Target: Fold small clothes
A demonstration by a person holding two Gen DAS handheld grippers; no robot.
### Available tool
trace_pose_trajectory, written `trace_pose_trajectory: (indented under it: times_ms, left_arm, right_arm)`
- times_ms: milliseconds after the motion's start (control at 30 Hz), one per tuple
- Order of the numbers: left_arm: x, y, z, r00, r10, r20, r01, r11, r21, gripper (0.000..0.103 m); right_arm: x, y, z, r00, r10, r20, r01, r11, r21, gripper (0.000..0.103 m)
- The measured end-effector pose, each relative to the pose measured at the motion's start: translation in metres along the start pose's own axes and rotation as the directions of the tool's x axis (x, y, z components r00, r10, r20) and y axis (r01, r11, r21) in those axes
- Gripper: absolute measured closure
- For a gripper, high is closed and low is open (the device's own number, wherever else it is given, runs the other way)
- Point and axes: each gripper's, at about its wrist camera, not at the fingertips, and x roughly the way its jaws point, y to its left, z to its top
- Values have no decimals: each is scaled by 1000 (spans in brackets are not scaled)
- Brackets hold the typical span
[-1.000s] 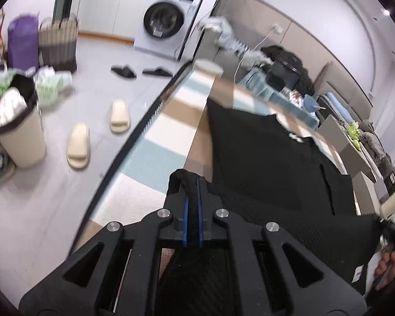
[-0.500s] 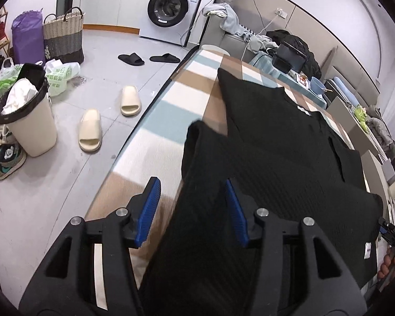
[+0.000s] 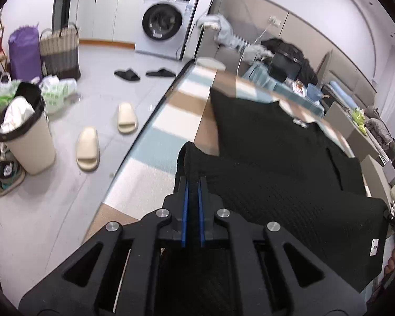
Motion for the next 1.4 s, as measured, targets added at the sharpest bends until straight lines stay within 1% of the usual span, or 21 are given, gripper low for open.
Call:
trace_pose_trajectory:
  times_ms: [67,133,167,200,233,267,533,567,633,667,700,800,867,967,1067,1133,1200,1233,1300,1333,1400]
  left_arm:
    - [7,4,-1,999,2,-32,-2,1000,-19,96]
    - [7,10,-4,999,3,-48,-5,999,-38,83]
    - [6,12,-5,999,9,-47,-11,999,-40,70]
    - [4,15,-8,999,19,-43,-21,999,-41,57]
    - [1,17,-11,999,26,-38,-28,999,-43,52]
    - [-2,19,-14,999,24,-35,-25,999,-44,48]
    - [-8,17,-40,997,-3,-79,2,1000,-10,47]
    - [-8,17,-42,997,-8,-73,7,1000,-12,47]
    - [-9,15,-44,998,-28,-50,27,1000,-5,65]
    - [-10,14,-45,998,-31,-46,32,1000,0,85]
    - [-10,13,-46,998,-38,-46,38,999,6,98]
    - [-22,11,-47,999,-50,-1,50,999,14,99]
    - [-37,11,-44,997,-68,44,67,998,13,100]
    - [-56,12,-35,990,-102,102,103,995,1,100]
    - [-66,9,-19,981,-117,152,119,993,-7,100]
    - [-67,9,-5,977,-127,171,132,991,-17,100]
    - [-62,10,9,975,-130,180,138,990,-35,100]
    - [-54,10,18,978,-121,171,131,990,-44,100]
    - [-39,7,28,983,-106,147,113,993,-38,100]
    - [-25,3,35,989,-75,127,79,997,-25,100]
    - [-4,-3,40,996,-41,86,41,999,-6,100]
  right_arm:
    - [7,-6,-2,1000,-11,-25,12,999,35,95]
    - [12,-12,-2,998,-15,-67,19,998,61,83]
    - [8,-15,-5,998,3,-68,1,998,70,80]
    - [3,-18,-8,997,22,-72,-17,997,72,72]
    - [-2,-20,-13,996,36,-82,-30,997,76,64]
    - [-8,-23,-19,995,46,-90,-39,996,78,61]
    - [-20,-26,-51,990,72,-121,-69,997,25,59]
    - [-18,-24,-52,991,67,-116,-66,998,12,59]
    - [-13,-19,-49,992,68,-108,-69,998,-11,59]
    - [-9,-16,-48,992,59,-111,-61,998,-19,59]
    - [-7,-13,-47,992,58,-110,-62,997,-35,60]
    - [-5,-1,-45,993,59,-98,-69,992,-101,97]
    - [-18,3,-42,994,93,-57,-100,986,-134,98]
    - [-48,3,-35,982,181,56,-173,976,-130,98]
    - [-64,0,-20,962,225,158,-216,974,-69,99]
    - [-63,-2,-10,947,260,189,-260,965,-27,99]
    - [-58,-4,-1,941,267,209,-278,960,24,99]
    - [-54,-6,4,941,259,217,-276,960,51,99]
    - [-41,-5,13,958,203,203,-223,971,82,99]
    - [-35,-4,16,967,169,190,-189,978,89,99]
    - [-18,2,25,987,45,156,-61,993,99,99]
